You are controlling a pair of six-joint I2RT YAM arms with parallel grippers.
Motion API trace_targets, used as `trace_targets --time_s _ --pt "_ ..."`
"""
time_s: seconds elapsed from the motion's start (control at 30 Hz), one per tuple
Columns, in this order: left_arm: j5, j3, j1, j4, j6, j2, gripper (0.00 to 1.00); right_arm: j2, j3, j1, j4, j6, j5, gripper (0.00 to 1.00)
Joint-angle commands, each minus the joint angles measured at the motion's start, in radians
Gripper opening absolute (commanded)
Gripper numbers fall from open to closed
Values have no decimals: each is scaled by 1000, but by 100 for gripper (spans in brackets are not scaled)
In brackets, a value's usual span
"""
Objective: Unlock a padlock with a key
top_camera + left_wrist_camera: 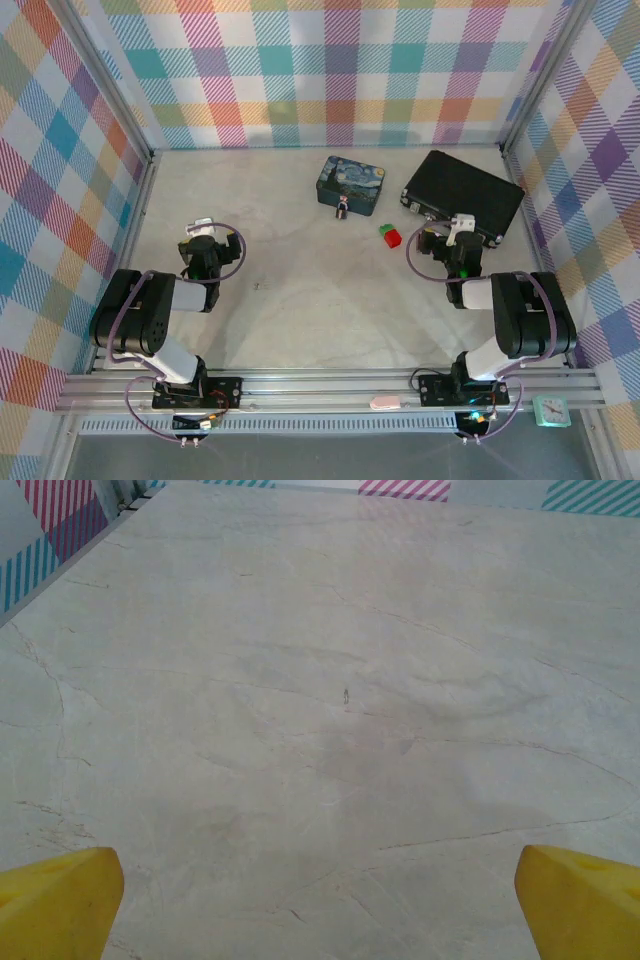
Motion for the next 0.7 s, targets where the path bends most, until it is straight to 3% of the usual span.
trace_targets --time_s 0.0,0.67 --pt "-5 10 -4 24 9 0 100 5 19 6 36 -3 -11 99" --pt "1 12 -2 20 9 1 100 5 20 6 34 0 -10 99"
